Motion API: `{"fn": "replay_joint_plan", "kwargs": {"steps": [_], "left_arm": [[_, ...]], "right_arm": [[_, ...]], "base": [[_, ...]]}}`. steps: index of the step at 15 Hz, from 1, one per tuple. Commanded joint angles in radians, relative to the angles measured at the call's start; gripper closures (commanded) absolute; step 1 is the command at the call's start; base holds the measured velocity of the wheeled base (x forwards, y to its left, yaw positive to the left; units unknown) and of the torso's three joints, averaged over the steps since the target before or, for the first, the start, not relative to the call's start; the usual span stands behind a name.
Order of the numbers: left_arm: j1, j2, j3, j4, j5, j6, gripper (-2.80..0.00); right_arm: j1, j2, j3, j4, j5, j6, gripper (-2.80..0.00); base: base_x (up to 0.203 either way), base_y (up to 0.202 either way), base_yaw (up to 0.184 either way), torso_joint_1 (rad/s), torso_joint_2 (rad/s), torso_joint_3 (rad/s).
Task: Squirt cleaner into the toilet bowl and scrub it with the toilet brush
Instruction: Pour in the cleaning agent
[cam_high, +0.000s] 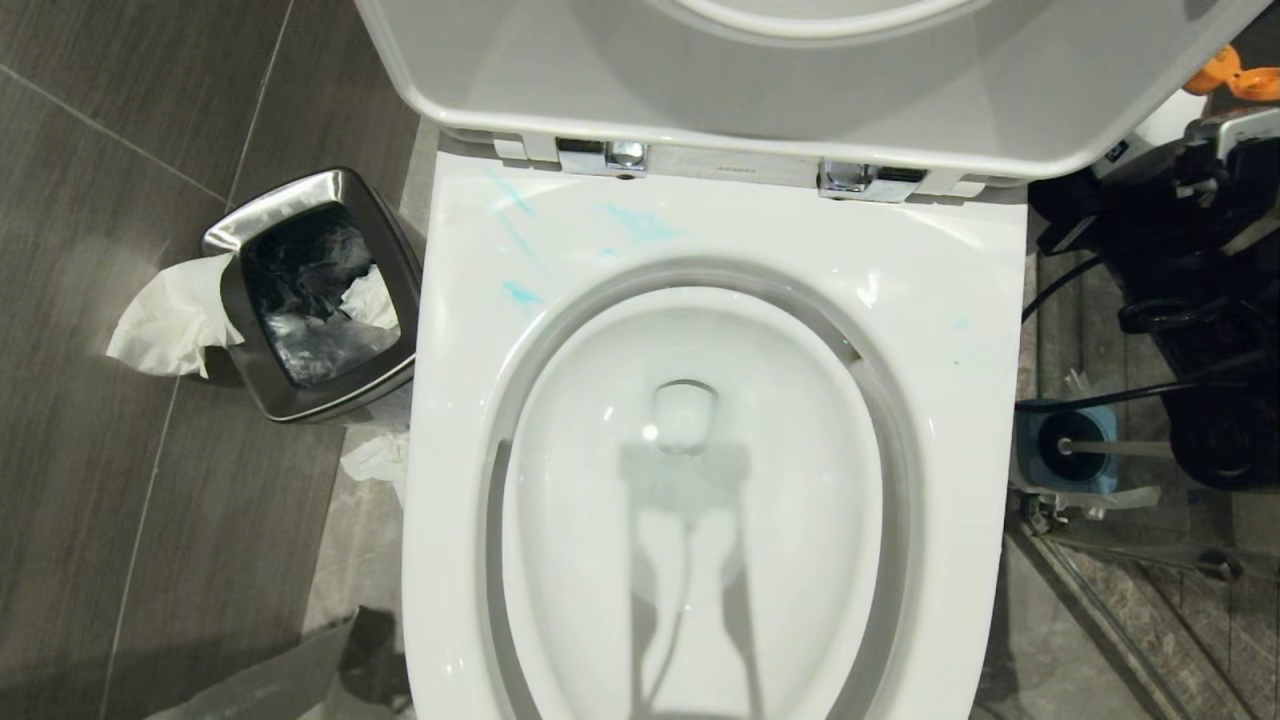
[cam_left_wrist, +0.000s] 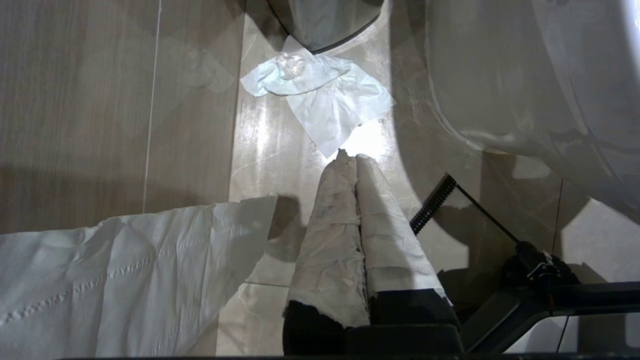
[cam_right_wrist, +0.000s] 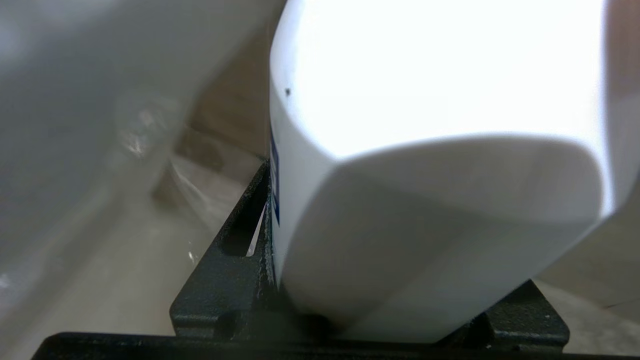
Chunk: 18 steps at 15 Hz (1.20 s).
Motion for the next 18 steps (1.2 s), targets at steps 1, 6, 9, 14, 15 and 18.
{"fn": "replay_joint_plan", "kwargs": {"steps": [1, 6, 9, 14, 15, 18], "left_arm": [[0.0, 0.0, 0.002, 0.0, 0.0, 0.0, 0.0], [0.0, 0.0, 0.002, 0.0, 0.0, 0.0, 0.0], [0.0, 0.0, 0.002, 0.0, 0.0, 0.0, 0.0], [0.0, 0.0, 0.002, 0.0, 0.0, 0.0, 0.0], [0.0, 0.0, 0.002, 0.0, 0.0, 0.0, 0.0], [0.0, 0.001, 0.002, 0.0, 0.0, 0.0, 0.0]], "right_arm": [[0.0, -0.156, 0.078, -0.006, 0.0, 0.0, 0.0], [-0.004, -0.444, 0.229, 0.163, -0.058, 0.011, 0.0], [-0.005, -0.666, 0.275, 0.425, -0.109, 0.012, 0.0], [-0.005, -0.993, 0.237, 1.073, -0.171, 0.03, 0.0], [-0.005, -1.013, 0.222, 1.096, -0.175, 0.046, 0.0], [-0.005, -1.047, 0.221, 1.109, -0.178, 0.054, 0.0]], "base": [[0.0, 0.0, 0.0, 0.0, 0.0, 0.0], [0.0, 0.0, 0.0, 0.0, 0.0, 0.0], [0.0, 0.0, 0.0, 0.0, 0.0, 0.0], [0.0, 0.0, 0.0, 0.0, 0.0, 0.0], [0.0, 0.0, 0.0, 0.0, 0.0, 0.0], [0.0, 0.0, 0.0, 0.0, 0.0, 0.0]]}}
